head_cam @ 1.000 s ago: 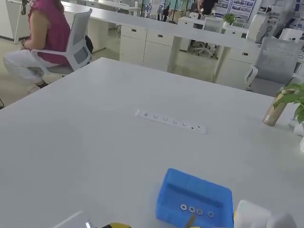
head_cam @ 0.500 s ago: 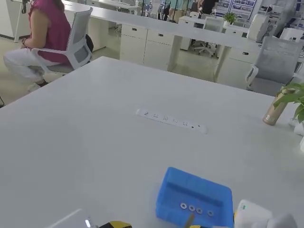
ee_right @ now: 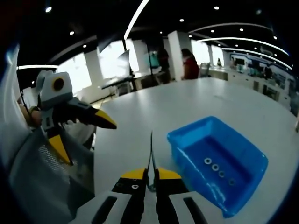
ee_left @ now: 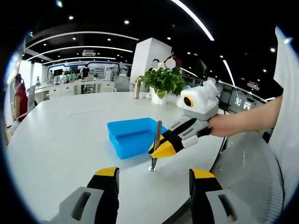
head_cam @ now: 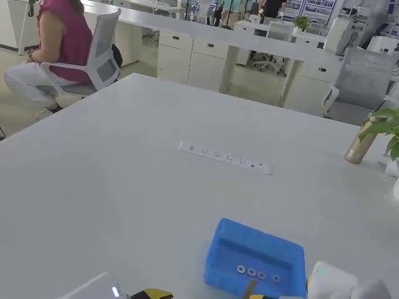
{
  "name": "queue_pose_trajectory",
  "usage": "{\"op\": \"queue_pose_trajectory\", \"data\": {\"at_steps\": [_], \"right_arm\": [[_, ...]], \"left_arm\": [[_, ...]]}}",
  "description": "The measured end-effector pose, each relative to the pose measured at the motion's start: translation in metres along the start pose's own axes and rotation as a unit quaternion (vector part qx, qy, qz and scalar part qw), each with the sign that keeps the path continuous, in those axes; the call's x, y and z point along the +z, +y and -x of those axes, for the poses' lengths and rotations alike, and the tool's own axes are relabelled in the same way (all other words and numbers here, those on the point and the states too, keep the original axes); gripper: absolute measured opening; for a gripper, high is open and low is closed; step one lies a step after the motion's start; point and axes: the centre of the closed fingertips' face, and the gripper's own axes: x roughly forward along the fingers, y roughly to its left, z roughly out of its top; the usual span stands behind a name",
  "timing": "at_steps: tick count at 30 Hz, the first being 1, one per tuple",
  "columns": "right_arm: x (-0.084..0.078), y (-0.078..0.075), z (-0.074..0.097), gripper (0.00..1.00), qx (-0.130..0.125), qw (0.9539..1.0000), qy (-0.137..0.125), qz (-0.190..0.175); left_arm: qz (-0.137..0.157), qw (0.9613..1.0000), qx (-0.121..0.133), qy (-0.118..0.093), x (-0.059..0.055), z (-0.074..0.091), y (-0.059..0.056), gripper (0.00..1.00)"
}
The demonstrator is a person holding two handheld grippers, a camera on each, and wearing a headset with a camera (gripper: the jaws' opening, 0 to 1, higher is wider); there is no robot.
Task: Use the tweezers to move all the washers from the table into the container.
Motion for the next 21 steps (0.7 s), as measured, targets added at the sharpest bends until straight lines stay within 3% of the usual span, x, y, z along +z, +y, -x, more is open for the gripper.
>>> {"op": "queue_pose_trajectory", "data": {"at_steps": [21], "right_arm": [[-0.003,0.011,0.002,0.04,0.016,0.9999,-0.003,0.001]], "left_arm": [[0.001,1.0,0.0,0.001,-0.001,-0.001,0.001,0.6]]}}
